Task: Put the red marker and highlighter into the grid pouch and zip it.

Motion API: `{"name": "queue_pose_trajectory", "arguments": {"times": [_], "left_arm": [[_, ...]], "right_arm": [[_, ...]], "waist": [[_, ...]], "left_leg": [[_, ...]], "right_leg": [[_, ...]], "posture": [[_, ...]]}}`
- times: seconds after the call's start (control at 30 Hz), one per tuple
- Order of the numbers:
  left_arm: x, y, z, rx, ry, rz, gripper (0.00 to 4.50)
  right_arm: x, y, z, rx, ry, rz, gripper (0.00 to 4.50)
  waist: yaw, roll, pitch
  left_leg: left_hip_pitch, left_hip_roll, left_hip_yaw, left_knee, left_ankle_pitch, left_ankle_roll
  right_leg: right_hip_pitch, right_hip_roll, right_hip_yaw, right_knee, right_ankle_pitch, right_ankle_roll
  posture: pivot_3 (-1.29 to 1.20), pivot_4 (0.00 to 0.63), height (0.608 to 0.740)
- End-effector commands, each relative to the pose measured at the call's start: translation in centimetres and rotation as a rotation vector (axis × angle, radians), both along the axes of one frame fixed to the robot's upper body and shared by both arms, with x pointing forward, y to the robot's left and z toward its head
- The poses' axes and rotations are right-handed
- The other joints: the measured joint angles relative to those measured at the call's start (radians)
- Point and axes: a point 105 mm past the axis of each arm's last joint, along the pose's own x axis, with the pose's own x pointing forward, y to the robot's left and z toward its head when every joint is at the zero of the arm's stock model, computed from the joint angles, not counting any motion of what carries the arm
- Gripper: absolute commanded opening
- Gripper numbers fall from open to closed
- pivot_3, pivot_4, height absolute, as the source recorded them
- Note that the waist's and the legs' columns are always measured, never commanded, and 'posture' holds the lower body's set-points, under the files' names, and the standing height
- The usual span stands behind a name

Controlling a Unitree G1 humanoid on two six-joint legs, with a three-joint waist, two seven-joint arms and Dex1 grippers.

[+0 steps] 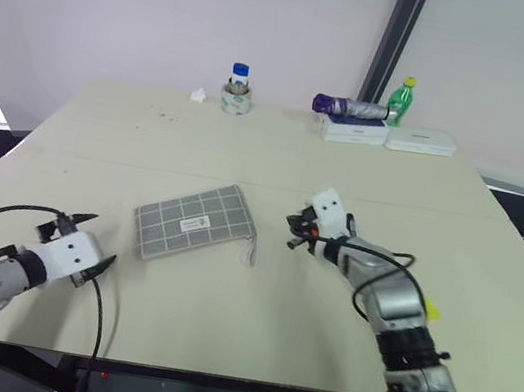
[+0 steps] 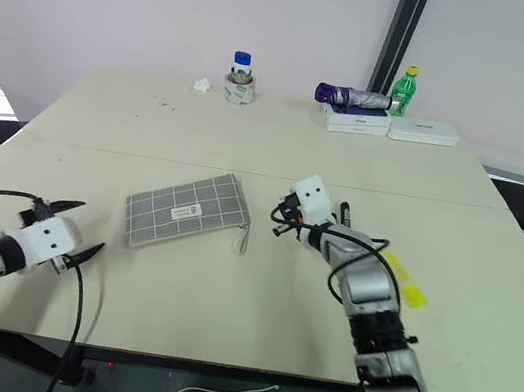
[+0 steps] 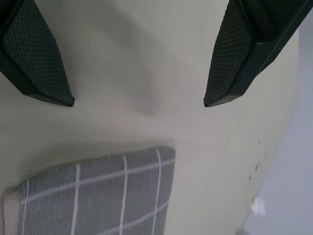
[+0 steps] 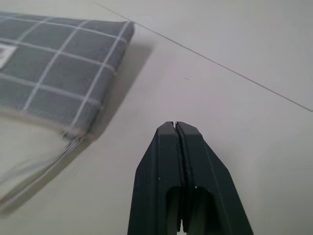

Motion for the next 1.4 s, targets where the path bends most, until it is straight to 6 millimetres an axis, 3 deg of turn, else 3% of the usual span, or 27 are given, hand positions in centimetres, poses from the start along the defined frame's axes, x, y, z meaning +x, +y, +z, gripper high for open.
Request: {"name": "queue_pose_trajectory", "arguments": {"times": [0.03,0.23,0.43,0.77,1.3,1.4], "left_arm": [[0.4,-0.8,-0.4,0.036,-0.007,-0.067,4.5],[1.1,-2.0,-1.0,0.047,0.014,-0.152,4.5],[1.3,-2.8,-1.3,0.062,0.034,-0.21,4.5],[1.3,-3.5,-1.7,0.156,0.053,-0.326,4.5],[2.2,-6.8,-0.7,0.069,-0.054,-0.467,4.5],[2.1,-7.0,-0.6,0.071,-0.054,-0.487,3.6]], "right_arm": [[1.5,0.8,0.3,-0.009,-0.026,-0.026,0.04],[1.9,4.6,-0.5,-0.043,0.003,0.088,0.04],[1.5,6.7,-0.9,-0.06,0.008,0.172,0.04],[1.6,6.5,-0.9,-0.059,0.002,0.183,0.04],[1.4,6.0,-1.0,-0.064,-0.004,0.168,0.04],[1.4,5.9,-1.0,-0.068,-0.004,0.167,0.0]], "waist": [[-0.002,0.0,0.0],[-0.005,0.0,0.0],[-0.003,0.0,0.0],[-0.004,0.001,0.0],[-0.008,0.001,-0.001],[-0.01,0.001,-0.001]], "left_leg": [[0.0,0.0,0.0,0.0,0.0,0.0],[0.001,0.0,0.001,0.0,0.001,-0.001],[0.001,0.0,0.0,0.001,0.001,-0.001],[0.002,-0.001,0.001,0.001,0.001,-0.001],[0.002,-0.001,0.0,0.002,0.001,-0.001],[0.002,-0.001,0.0,0.002,0.002,-0.001]], "right_leg": [[0.0,0.0,0.0,0.0,0.0,0.0],[-0.001,0.001,0.0,0.003,0.0,0.0],[0.0,0.001,0.0,0.003,0.0,0.0],[0.0,0.001,0.0,0.005,0.0,0.0],[0.0,0.001,0.0,0.007,0.0,0.0],[0.0,0.001,0.0,0.007,0.0,0.0]], "posture": [[0.0,0.15,0.737],[0.0,0.15,0.737],[0.0,0.15,0.737],[0.0,0.15,0.737],[0.0,0.15,0.737],[0.0,0.15,0.737]]}}
